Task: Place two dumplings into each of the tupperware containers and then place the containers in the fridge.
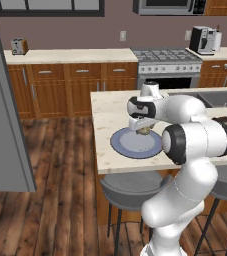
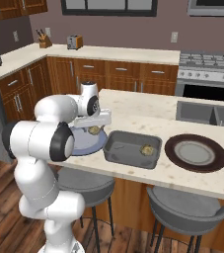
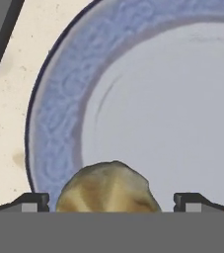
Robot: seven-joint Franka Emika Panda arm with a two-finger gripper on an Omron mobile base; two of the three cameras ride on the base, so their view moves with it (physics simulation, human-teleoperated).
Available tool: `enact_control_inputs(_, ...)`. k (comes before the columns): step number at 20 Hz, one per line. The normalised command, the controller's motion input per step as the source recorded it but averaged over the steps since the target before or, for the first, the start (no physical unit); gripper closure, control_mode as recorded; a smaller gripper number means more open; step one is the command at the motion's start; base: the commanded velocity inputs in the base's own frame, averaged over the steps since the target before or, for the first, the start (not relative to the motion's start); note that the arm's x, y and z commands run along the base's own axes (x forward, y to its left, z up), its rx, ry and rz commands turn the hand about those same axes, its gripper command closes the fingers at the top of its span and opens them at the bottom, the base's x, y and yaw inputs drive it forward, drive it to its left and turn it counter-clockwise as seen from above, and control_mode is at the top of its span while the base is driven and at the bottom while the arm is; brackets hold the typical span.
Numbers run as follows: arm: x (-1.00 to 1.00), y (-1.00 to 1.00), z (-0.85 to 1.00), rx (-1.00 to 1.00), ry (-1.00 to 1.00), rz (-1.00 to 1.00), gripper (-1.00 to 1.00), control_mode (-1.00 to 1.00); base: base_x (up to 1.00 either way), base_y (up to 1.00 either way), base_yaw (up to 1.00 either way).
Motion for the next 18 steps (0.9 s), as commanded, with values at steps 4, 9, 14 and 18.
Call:
enact_control_inputs(4, -0.05, 0.0, -0.08, 0.0, -0.05, 0.0, -1.0, -1.0, 0.0, 0.0, 0.0)
enact_control_inputs(9, -0.02, 0.0, -0.32, 0.0, 0.0, 0.0, -1.0, -1.0, 0.0, 0.0, 0.0)
enact_control_inputs(14, 0.0, 0.0, -0.48, 0.0, 0.0, 0.0, 1.0, -1.0, 0.0, 0.0, 0.0)
enact_control_inputs(18, 0.0, 0.0, -0.41, 0.0, 0.0, 0.0, 1.0, -1.0, 0.0, 0.0, 0.0)
